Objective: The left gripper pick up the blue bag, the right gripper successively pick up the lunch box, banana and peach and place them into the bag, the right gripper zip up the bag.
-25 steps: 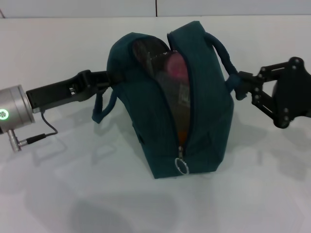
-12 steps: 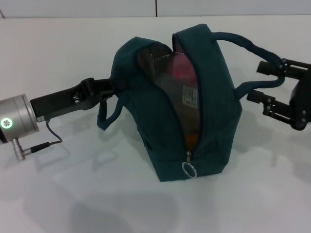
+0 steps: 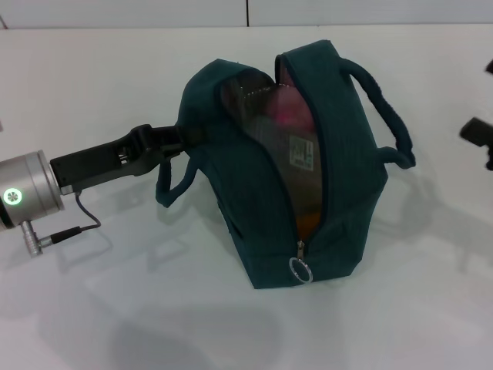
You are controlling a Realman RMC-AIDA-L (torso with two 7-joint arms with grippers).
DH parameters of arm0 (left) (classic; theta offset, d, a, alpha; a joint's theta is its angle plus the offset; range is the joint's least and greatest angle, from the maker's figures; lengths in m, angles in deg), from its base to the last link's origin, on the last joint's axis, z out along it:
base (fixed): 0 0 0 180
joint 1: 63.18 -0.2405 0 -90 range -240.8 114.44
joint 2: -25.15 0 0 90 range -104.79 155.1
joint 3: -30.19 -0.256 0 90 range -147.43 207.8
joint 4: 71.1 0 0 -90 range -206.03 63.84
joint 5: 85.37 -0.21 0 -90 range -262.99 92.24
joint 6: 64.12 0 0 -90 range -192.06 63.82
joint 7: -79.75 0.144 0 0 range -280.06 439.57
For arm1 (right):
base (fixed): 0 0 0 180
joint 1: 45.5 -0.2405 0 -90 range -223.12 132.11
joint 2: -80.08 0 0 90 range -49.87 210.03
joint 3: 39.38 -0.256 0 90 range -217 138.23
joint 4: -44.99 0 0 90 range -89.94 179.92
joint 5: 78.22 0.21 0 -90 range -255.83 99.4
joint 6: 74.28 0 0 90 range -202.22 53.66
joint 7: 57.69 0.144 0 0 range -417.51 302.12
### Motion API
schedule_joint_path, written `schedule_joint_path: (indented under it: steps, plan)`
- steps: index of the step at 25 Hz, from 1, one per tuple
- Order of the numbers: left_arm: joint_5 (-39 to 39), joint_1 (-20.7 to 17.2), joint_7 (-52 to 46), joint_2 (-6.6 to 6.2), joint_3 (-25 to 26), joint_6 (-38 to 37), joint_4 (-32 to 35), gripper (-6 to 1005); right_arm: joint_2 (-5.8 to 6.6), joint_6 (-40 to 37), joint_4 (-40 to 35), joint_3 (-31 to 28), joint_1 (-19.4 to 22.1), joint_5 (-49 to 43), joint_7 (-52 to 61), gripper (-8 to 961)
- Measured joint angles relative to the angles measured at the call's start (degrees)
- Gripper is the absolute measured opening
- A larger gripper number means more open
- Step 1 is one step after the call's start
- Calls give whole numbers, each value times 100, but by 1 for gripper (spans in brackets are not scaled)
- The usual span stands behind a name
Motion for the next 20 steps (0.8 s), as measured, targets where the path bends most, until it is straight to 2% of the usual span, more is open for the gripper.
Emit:
schedule_joint_path:
  steps: [4,9,13,20]
  plan:
    - [2,1,-1,2,0,-12,0,63,45,-324,59,23,-48,-207,185,775]
    - [5,15,-1,2,0,-37,0,63,22,-374,72,449,-161,-1013,375,773]
    - [69,21,0,2,0,-102,-6,63,10,-254,199,1020,-232,-1426,380,772]
    - [114,60,5,10,0,-239,-7,63,-3,162,944,1266,-563,-1640,347,770]
